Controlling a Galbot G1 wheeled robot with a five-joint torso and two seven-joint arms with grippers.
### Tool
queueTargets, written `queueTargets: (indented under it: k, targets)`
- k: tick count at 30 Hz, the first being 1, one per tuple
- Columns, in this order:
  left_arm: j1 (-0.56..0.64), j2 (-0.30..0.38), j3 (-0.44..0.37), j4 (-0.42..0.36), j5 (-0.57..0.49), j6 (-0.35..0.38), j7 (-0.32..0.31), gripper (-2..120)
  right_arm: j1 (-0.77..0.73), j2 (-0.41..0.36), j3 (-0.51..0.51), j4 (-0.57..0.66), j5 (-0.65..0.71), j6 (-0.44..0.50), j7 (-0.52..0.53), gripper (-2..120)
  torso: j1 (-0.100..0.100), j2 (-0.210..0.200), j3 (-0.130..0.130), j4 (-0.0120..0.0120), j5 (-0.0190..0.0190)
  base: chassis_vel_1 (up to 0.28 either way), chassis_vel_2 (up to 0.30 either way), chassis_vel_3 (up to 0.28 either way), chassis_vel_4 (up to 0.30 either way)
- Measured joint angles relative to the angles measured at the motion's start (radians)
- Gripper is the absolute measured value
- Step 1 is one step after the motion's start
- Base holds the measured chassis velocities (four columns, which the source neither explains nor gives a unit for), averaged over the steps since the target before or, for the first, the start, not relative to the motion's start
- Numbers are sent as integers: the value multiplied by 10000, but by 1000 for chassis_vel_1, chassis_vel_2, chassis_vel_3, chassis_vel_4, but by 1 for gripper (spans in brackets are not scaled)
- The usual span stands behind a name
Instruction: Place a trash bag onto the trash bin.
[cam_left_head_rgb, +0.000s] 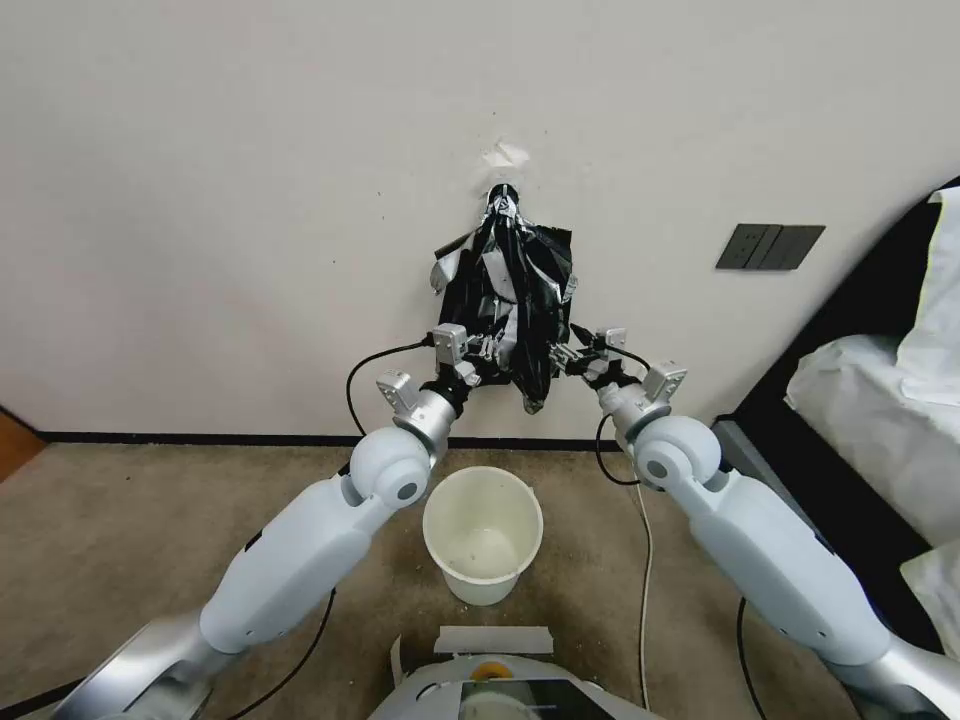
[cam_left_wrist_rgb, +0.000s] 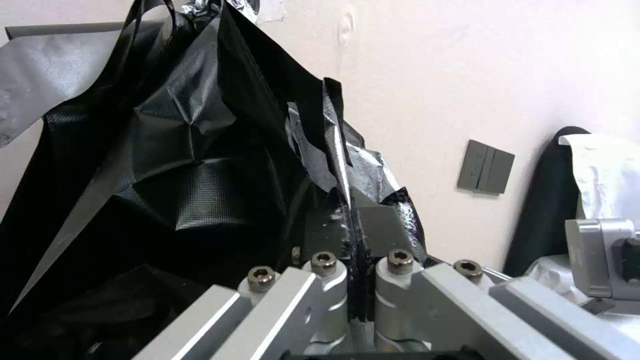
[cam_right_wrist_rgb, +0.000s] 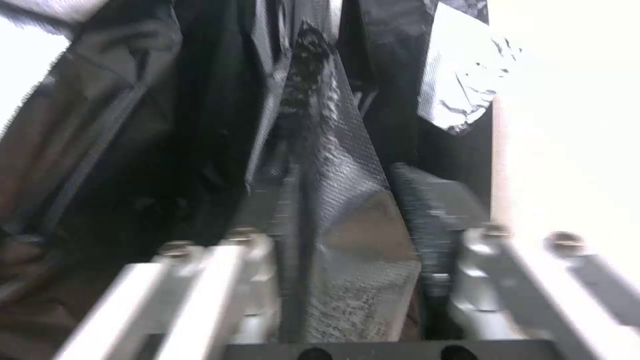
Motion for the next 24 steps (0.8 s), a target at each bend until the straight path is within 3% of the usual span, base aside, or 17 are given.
queueTargets:
  k: [3, 4, 9, 24]
  targets:
    - [85, 14, -46, -29, 10, 0, 0, 0, -36, -17, -55, -24, -278, 85, -91, 25, 0, 0, 0, 1, -2, 0, 0, 0, 0]
    - [155, 35, -85, -57, 23, 0, -2, 0, -90, -57, -87, -23, -552, 139, -145, 17, -1, 0, 0, 1, -1, 0, 0, 0, 0]
    - [211, 145, -111, -121, 37, 0, -28, 0, -341, -187, -46, 151, -789, 269, -189, 0, 0, 0, 0, 1, 0, 0, 0, 0, 0]
    - [1718, 540, -849, -900, 407, -17, -74, 0, -2615, -386, 1207, 1931, -1279, 616, -600, 0, -2, 1, -1, 1, -1, 0, 0, 0, 0]
